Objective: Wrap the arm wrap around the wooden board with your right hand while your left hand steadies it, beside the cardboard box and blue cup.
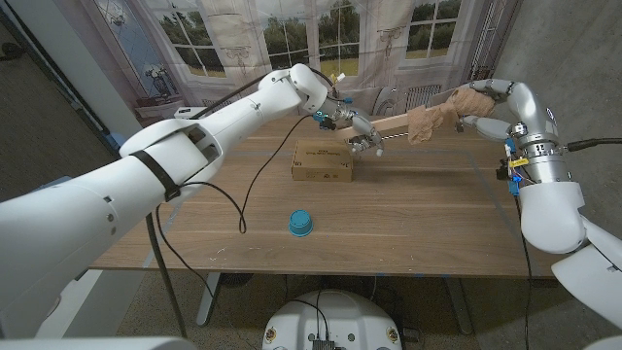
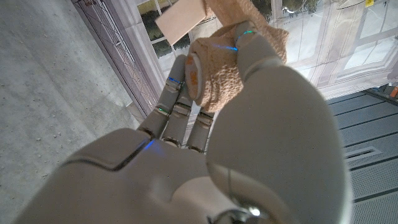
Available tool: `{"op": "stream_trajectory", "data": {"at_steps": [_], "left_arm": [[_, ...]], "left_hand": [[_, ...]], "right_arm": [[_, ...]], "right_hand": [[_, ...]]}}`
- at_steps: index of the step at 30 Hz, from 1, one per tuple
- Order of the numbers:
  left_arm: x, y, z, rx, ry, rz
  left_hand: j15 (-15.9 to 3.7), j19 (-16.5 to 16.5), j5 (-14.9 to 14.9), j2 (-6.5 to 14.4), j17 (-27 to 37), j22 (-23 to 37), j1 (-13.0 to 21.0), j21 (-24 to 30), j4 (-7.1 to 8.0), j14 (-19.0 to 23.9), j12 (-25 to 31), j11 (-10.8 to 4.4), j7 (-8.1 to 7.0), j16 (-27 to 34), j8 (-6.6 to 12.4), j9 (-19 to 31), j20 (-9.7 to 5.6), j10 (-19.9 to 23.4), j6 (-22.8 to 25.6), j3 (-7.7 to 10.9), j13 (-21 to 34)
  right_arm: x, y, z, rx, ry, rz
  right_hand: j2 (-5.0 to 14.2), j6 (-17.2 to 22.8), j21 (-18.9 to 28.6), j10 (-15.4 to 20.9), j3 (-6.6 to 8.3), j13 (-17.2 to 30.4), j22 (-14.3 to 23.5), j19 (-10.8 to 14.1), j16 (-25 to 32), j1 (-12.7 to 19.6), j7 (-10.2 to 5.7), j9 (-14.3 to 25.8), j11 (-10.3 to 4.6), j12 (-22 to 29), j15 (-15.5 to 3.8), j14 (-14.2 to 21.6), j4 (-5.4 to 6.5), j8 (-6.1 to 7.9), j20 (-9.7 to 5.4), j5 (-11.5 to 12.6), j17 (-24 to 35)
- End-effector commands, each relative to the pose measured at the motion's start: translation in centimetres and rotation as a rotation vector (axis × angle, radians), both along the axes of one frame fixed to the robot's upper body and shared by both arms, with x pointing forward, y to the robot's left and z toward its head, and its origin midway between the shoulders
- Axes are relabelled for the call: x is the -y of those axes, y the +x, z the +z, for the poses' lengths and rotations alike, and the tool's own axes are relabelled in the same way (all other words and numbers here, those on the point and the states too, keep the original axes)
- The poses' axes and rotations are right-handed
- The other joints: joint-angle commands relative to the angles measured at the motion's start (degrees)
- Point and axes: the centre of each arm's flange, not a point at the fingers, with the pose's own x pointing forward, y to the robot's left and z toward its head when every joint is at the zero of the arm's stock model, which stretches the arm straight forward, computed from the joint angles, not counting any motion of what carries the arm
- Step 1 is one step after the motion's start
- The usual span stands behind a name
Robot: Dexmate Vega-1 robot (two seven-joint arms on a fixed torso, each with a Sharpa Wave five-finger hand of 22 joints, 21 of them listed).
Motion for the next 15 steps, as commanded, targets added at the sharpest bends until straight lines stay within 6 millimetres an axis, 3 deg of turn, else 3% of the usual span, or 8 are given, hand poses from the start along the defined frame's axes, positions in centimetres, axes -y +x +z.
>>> {"op": "stream_trajectory", "data": {"at_steps": [1,15], "left_arm": [[-0.1,-0.2,-0.6,-0.009,0.023,0.004],[-0.4,-0.6,-0.8,-0.011,0.045,0.01]], "left_hand": [[-4.16,0.4,0.0,0.7,0.2,0.3,0.2,0.4,-0.08,4.9,-0.2,0.12,0.17,0.4,0.06,0.1,-5.14,-0.1,0.3,-0.02,0.2],[-4.13,0.4,-0.1,0.8,0.1,0.2,0.2,0.3,-0.09,4.8,-0.2,0.11,0.22,0.3,-0.05,0.0,-5.2,-0.1,0.2,0.0,0.2]], "right_arm": [[-0.5,0.0,2.7,0.084,-0.036,-0.005],[-0.2,1.7,7.2,-0.039,-0.058,0.052]], "right_hand": [[10.25,12.6,-0.3,11.3,3.66,0.1,0.1,-0.2,-0.3,8.2,3.14,0.4,-0.49,0.1,-14.76,20.7,3.84,0.04,-4.41,0.6,0.0],[10.42,12.4,-0.2,10.8,3.39,0.2,0.1,0.0,-1.2,8.0,2.64,0.4,-0.69,-0.2,-14.8,20.4,3.81,-0.27,-4.7,0.6,-0.7]]}}
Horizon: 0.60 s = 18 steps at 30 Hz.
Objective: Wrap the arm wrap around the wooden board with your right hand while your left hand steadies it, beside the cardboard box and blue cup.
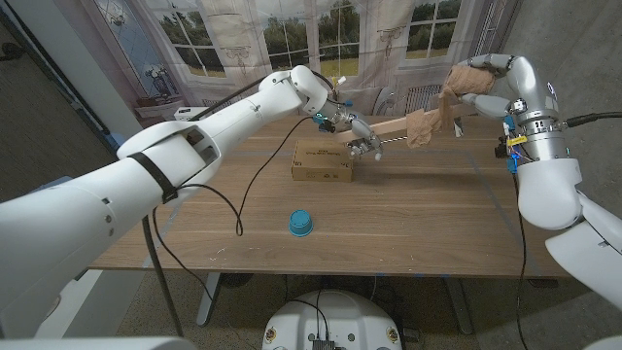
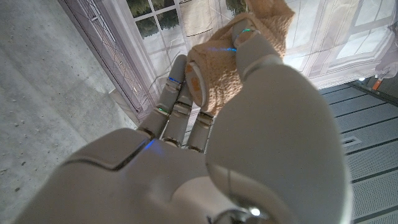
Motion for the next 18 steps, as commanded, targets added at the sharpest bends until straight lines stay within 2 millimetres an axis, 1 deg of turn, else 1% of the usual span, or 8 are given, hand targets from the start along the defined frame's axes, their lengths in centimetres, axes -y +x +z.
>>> {"op": "stream_trajectory", "data": {"at_steps": [1,8,10,12,15,16,17,18], "left_arm": [[-0.1,-0.6,0.0,0.002,0.012,-0.005],[-0.5,-0.8,-0.1,0.004,0.008,-0.005],[-0.6,-0.9,-0.2,0.003,0.006,-0.004],[-0.7,-0.9,-0.3,0.001,0.005,-0.002],[-0.9,-0.8,-0.4,-0.001,0.002,0.0],[-0.9,-0.8,-0.4,-0.001,0.002,0.001],[-1.1,-0.8,-0.4,-0.002,0.002,0.003],[-1.2,-0.9,-0.4,0.0,0.001,0.005]], "left_hand": [[-4.69,0.4,-0.1,0.8,-0.1,-0.2,0.2,0.0,-0.09,4.2,-0.3,0.03,0.27,0.0,-0.09,0.0,-5.19,0.1,0.2,0.0,0.1],[-4.65,0.4,-0.2,0.7,-0.1,-0.3,0.2,-0.1,-0.09,4.2,-0.3,0.04,0.27,0.0,-0.18,-0.2,-5.14,0.0,0.4,-0.04,0.1],[-4.68,0.4,-0.2,0.7,0.1,-0.3,0.2,-0.1,-0.1,4.3,-0.3,0.03,0.25,0.1,-0.13,-0.1,-5.17,0.1,0.4,-0.04,0.1],[-4.69,0.5,-0.2,0.7,0.0,-0.3,0.2,0.0,-0.11,4.3,-0.3,0.03,0.26,0.1,-0.1,0.0,-5.17,0.1,0.2,-0.04,0.1],[-4.71,0.4,-0.2,0.7,0.1,-0.2,0.2,0.0,-0.12,4.3,-0.3,0.03,0.22,0.2,-0.06,0.2,-5.17,0.1,0.2,-0.02,0.1],[-4.72,0.4,-0.2,0.7,0.2,-0.3,0.2,-0.1,-0.12,4.3,-0.3,0.04,0.21,0.2,-0.04,0.1,-5.15,0.1,0.2,-0.01,0.1],[-4.71,0.5,-0.2,0.7,-0.1,-0.4,0.2,-0.1,-0.12,4.1,-0.3,0.03,0.23,0.0,-0.12,0.0,-5.14,0.1,0.3,-0.01,0.1],[-4.71,0.4,-0.2,0.7,0.0,-0.2,0.2,0.0,-0.12,4.2,-0.3,-0.06,0.22,0.0,-0.09,0.1,-5.16,0.1,0.3,-0.01,0.1]], "right_arm": [[0.5,1.6,3.7,-0.126,-0.02,0.041],[0.6,3.2,5.8,-0.196,-0.016,0.073],[0.7,3.8,6.3,-0.224,-0.012,0.086],[0.5,4.4,6.6,-0.239,-0.014,0.086],[0.1,5.4,7.0,-0.265,-0.027,0.08],[0.1,5.4,7.0,-0.265,-0.027,0.08],[0.0,5.8,7.1,-0.273,-0.03,0.086],[-0.1,5.9,7.2,-0.276,-0.03,0.085]], "right_hand": [[10.57,10.9,-0.3,10.4,3.44,0.5,0.1,-0.3,-0.5,8.0,2.69,0.3,-0.58,0.3,-14.79,18.6,3.79,-0.26,-4.7,0.2,0.1],[10.88,10.8,-0.2,10.3,3.29,0.4,0.2,-0.3,-0.6,7.9,2.66,0.3,-0.6,0.1,-14.83,18.6,3.84,-0.44,-4.76,0.1,0.0],[10.92,10.7,-0.2,10.4,3.22,0.3,0.2,-0.5,-0.7,8.0,2.94,0.3,-0.42,0.0,-14.83,18.6,3.77,-0.56,-4.69,0.0,0.0],[11.19,8.4,-0.2,10.5,3.04,-0.1,0.2,-0.7,-0.7,8.1,3.31,0.1,-0.28,-0.2,-14.81,18.8,3.66,-1.91,-4.73,-0.1,0.2],[11.31,7.7,-0.1,10.6,2.93,-0.2,0.2,-0.7,-0.6,8.2,3.41,0.0,-0.36,-0.2,-14.8,19.0,3.61,-2.42,-4.78,-0.1,0.4],[11.38,6.7,-0.1,10.5,2.86,-0.2,0.2,-0.7,-0.5,8.3,3.65,-0.2,-0.31,-0.2,-14.78,19.1,3.55,-3.05,-4.91,-0.2,0.6],[11.37,4.6,0.0,10.6,2.72,-0.4,0.2,-0.7,-0.6,8.5,3.07,-0.6,-0.2,-0.2,-14.74,19.1,3.4,-4.37,-4.95,-0.3,0.7],[11.42,3.2,0.0,10.5,2.58,-0.2,0.2,-0.7,-0.7,8.4,2.94,-0.9,-0.43,-0.1,-14.72,19.2,3.45,-5.2,-4.96,-0.3,0.6]]}}
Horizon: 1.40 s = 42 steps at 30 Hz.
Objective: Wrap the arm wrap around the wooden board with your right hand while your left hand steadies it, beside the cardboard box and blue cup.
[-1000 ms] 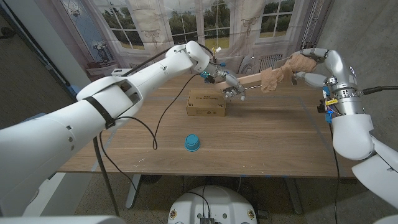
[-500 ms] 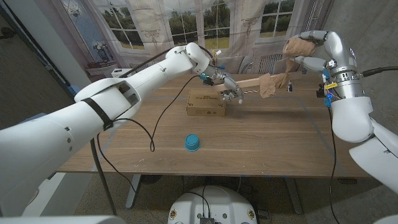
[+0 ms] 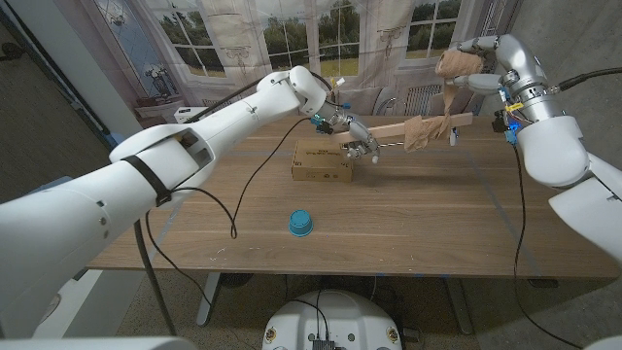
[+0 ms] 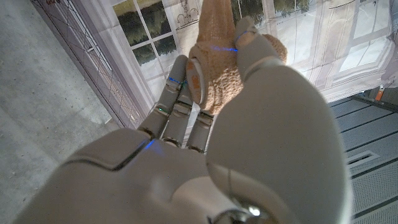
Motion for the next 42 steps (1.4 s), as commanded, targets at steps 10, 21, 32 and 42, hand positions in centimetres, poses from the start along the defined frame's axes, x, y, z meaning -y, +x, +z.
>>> {"op": "stream_trajectory", "data": {"at_steps": [10,21,32,42], "left_arm": [[-1.4,-0.3,-0.2,0.014,-0.019,0.023],[-2.7,-1.0,0.1,0.08,-0.027,0.082],[-4.6,-2.5,0.4,0.238,-0.016,0.231],[-5.7,-2.8,0.3,0.327,-0.024,0.33]], "left_hand": [[-4.56,0.4,-0.3,0.8,0.3,0.0,0.2,-0.1,-0.09,4.3,-0.3,0.0,0.3,0.2,-0.34,-0.3,-5.17,0.0,0.3,0.02,0.1],[-4.57,0.3,-0.4,1.0,0.3,0.1,0.3,-0.1,-0.11,4.3,-0.4,-0.03,0.67,0.4,-0.64,-0.9,-5.12,-0.4,0.6,0.06,0.1],[-4.62,0.2,-0.7,2.1,-0.1,-0.1,0.8,-0.1,-0.42,4.1,-0.5,-0.06,1.48,0.0,-1.48,-1.8,-5.12,-1.1,0.1,0.43,0.0],[-4.67,-0.2,-1.5,3.0,-0.4,-0.6,1.3,-0.2,-0.83,3.7,-0.7,-0.21,1.88,-0.7,-2.68,-3.1,-5.16,-1.9,-0.6,0.67,-0.2]], "right_arm": [[-0.6,3.9,3.5,-0.228,-0.04,0.006],[-1.0,4.7,3.9,-0.315,-0.065,0.004],[-1.4,5.7,3.7,-0.338,-0.067,0.02],[-1.8,6.1,3.5,-0.402,-0.088,-0.014]], "right_hand": [[11.33,-12.3,0.3,11.0,1.9,-1.2,0.0,-0.4,-0.4,8.6,0.44,-3.8,-0.5,0.2,-14.58,19.7,3.21,-4.93,-5.53,-0.1,1.1],[11.27,-38.7,-0.1,11.6,1.2,-2.5,-0.1,-0.9,-1.4,8.9,-6.36,-4.9,-0.39,-0.4,-14.54,20.3,3.27,-4.3,-6.19,0.1,2.3],[12.81,-6.5,-0.4,9.1,0.43,-2.6,0.0,-1.3,-3.8,9.2,3.37,-4.2,-0.09,-0.4,-14.63,18.6,3.33,2.96,-5.97,-0.4,1.9],[13.67,-19.1,-1.0,8.3,0.34,-2.5,0.0,-2.4,-3.2,8.9,3.09,-4.8,0.16,0.0,-14.57,19.0,3.37,-4.57,-5.6,-0.5,3.6]]}}
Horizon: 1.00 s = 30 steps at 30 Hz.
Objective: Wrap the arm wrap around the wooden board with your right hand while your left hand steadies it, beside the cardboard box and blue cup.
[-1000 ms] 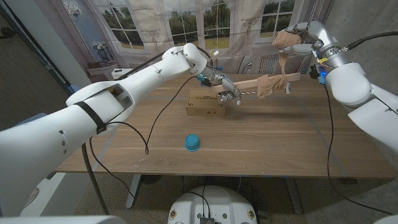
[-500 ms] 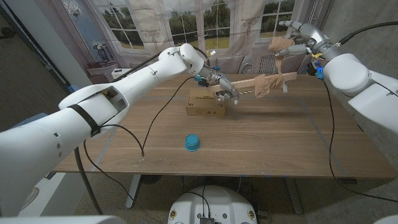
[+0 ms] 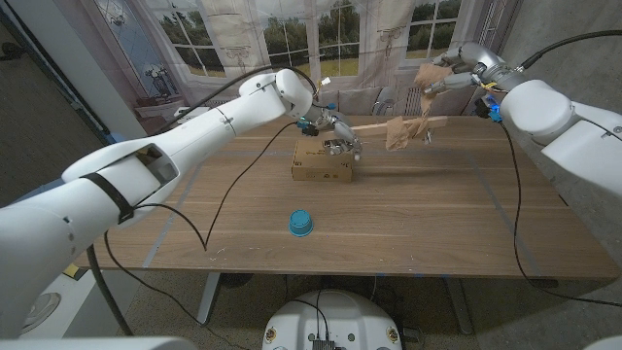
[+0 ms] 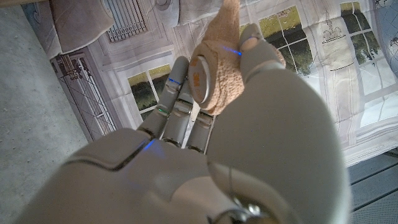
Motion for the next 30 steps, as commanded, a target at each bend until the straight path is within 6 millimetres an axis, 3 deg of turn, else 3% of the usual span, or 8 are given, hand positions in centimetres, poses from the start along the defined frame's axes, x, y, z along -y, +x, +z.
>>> {"op": "stream_trajectory", "data": {"at_steps": [1,3,5,10,14,19,24,30], "left_arm": [[-1.9,-0.4,0.1,0.133,-0.011,0.151],[-2.0,-0.4,0.0,0.141,-0.008,0.163],[-2.1,-0.5,0.0,0.147,-0.008,0.171],[-2.5,-0.6,-0.1,0.156,-0.02,0.181],[-2.6,-0.8,-0.2,0.179,-0.011,0.205],[-2.8,-1.0,-0.2,0.205,-0.014,0.23],[-3.0,-1.0,-0.3,0.209,-0.017,0.235],[-3.1,-1.1,-0.3,0.207,-0.014,0.235]], "left_hand": [[-4.39,-0.2,-0.4,2.6,-0.4,-0.3,1.8,-0.3,-0.54,4.0,-0.4,0.02,0.48,-0.6,-0.7,-0.6,-5.17,-0.5,-0.3,0.19,0.0],[-4.44,-0.2,-0.7,2.5,-1.1,-0.6,2.1,-0.3,-1.03,3.9,-0.4,0.03,0.48,-1.0,-1.03,-1.0,-5.2,-0.5,-0.3,0.11,0.0],[-4.34,-0.3,-1.0,2.5,-1.4,-0.5,2.2,-0.1,-1.14,4.0,-0.4,0.17,0.54,-1.3,-1.35,-1.5,-5.08,-0.5,-0.1,0.01,0.0],[-4.35,-0.3,-1.3,2.3,-1.2,-0.7,2.4,-0.1,-1.39,4.1,-0.4,0.16,0.52,-1.3,-1.75,-2.0,-5.2,-0.5,0.1,0.05,0.0],[-4.36,-0.6,-1.6,2.3,-1.3,-0.9,2.6,-0.2,-1.49,4.0,-0.4,0.14,0.45,-1.7,-2.23,-2.6,-5.15,-0.5,0.3,0.14,0.0],[-4.34,-0.8,-2.3,2.2,-3.2,-2.0,3.0,-0.5,-2.04,3.6,-0.6,-0.22,0.39,-3.3,-2.94,-3.4,-5.11,-0.8,0.4,-0.13,-0.1],[-4.25,-0.8,-2.7,2.1,-3.5,-2.6,3.2,-0.7,-2.25,3.9,-0.6,-0.18,0.44,-3.6,-3.42,-3.9,-5.03,-0.8,0.5,-0.28,-0.2],[-4.19,-0.9,-3.1,2.0,-3.4,-3.0,3.2,-0.4,-2.18,4.1,-0.6,-0.1,0.41,-4.0,-3.99,-4.6,-5.01,-0.8,0.9,-0.21,-0.2]], "right_arm": [[-0.6,0.7,-0.1,-0.076,-0.041,-0.042],[-0.8,0.8,-0.1,-0.099,-0.049,-0.032],[-1.0,1.0,-0.1,-0.121,-0.056,-0.021],[-1.1,1.6,0.2,-0.186,-0.063,-0.002],[-1.2,1.4,0.5,-0.171,-0.061,-0.016],[-0.7,1.3,0.8,-0.176,-0.03,0.011],[0.2,1.6,0.8,-0.221,0.018,0.064],[0.6,2.0,0.8,-0.277,0.049,0.116]], "right_hand": [[13.19,-11.4,-0.3,8.7,1.79,-0.1,0.2,-0.9,2.3,9.5,-1.01,-0.6,0.07,0.8,-14.18,15.2,1.76,-4.09,-6.15,0.0,2.4],[12.93,-24.5,-0.2,9.7,1.24,-0.6,0.2,-1.1,3.5,9.9,-7.47,-0.6,-0.18,0.5,-14.15,15.5,1.72,-4.16,-6.7,0.2,3.0],[13.11,-29.2,-0.3,9.5,1.1,-0.4,0.1,-1.5,4.0,10.1,-9.89,-0.6,-0.08,0.4,-14.14,15.3,1.79,-3.63,-6.93,0.1,3.0],[12.67,-31.5,-0.7,5.2,0.51,-1.4,0.0,-1.9,-0.9,8.1,-9.91,-0.6,1.36,-2.1,-14.07,10.0,2.55,-2.82,-5.45,0.0,-1.5],[12.01,-14.0,-2.8,-6.1,-0.54,-5.3,0.0,-2.8,-7.5,1.8,-4.44,-0.5,1.69,-10.4,-14.23,0.4,3.91,1.34,-2.25,0.3,-14.9],[9.0,-11.5,-6.6,-15.9,-2.63,-7.5,-0.2,-7.2,-8.1,-5.9,-3.99,-0.3,1.87,-16.8,-10.27,-17.6,5.4,-0.49,-0.78,0.7,-25.0],[8.68,-13.4,-8.7,-18.8,-4.25,-8.5,-0.2,-9.4,-7.5,-10.6,-4.3,-0.1,1.99,-17.4,-7.44,-23.0,7.47,-1.92,0.87,1.1,-28.6],[6.04,-19.4,-14.2,-25.9,-10.23,-10.6,-0.1,-14.8,-7.1,-22.0,-4.3,-0.1,2.98,-17.8,-3.84,-31.1,12.51,-3.13,6.34,2.2,-33.8]]}}
